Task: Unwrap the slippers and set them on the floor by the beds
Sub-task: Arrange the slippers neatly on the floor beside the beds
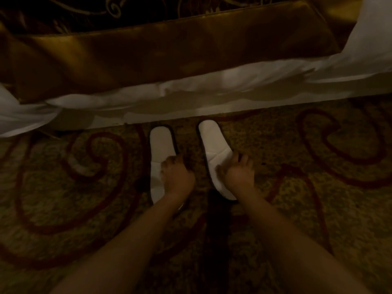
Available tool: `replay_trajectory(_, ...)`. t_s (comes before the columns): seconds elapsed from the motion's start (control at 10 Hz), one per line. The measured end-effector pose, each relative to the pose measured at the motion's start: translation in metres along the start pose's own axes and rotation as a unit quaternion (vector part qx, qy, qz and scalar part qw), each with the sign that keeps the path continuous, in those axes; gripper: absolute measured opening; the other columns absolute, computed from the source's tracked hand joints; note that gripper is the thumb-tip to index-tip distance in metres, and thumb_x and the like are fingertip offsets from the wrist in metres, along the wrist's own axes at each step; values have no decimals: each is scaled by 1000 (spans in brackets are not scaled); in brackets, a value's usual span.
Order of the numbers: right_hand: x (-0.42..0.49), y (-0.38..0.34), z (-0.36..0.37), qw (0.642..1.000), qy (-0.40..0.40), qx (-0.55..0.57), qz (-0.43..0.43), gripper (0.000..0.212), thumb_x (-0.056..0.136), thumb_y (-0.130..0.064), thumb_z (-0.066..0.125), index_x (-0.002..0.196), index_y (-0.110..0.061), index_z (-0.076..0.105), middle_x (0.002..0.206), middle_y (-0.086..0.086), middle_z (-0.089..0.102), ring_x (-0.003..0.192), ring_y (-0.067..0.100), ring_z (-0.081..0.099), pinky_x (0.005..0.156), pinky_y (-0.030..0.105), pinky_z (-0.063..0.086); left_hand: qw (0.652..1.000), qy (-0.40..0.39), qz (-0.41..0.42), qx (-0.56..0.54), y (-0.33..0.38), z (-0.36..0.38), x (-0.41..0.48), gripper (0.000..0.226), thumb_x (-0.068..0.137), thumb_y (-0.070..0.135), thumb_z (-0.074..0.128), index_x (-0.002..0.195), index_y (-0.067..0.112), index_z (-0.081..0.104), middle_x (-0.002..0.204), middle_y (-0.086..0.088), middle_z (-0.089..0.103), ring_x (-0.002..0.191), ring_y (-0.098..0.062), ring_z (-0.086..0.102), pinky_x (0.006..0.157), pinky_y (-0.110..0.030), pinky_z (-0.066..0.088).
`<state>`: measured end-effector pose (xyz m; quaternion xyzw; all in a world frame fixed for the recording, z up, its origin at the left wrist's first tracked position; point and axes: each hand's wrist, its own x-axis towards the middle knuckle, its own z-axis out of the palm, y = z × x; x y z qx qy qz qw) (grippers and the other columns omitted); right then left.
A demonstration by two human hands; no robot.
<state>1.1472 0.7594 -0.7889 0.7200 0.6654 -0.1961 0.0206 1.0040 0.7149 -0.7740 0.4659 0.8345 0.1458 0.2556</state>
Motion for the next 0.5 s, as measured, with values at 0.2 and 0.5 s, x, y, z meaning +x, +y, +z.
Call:
replay_trajectory(0.2,-5,-7,12,990,-93,-84,-61,101,80,-68,44,147,-19,-13,156,22,-5,142,43,4,115,53,10,984,-81,-67,143,-39,1,4,99,80,65,50,148,26,-11,158,-13,-8,143,-41,2,113,-59,10)
replay_trajectory(0.5,-11,-10,11,992,-83,-87,-30,101,81,-67,44,147,-18,-14,156,23,-8,142,43,4,115,52,11,984,-88,-59,142,-47,6,-3,105,75,72,50,149,26,-7,158,-14,-10,143,-41,3,113,-55,16)
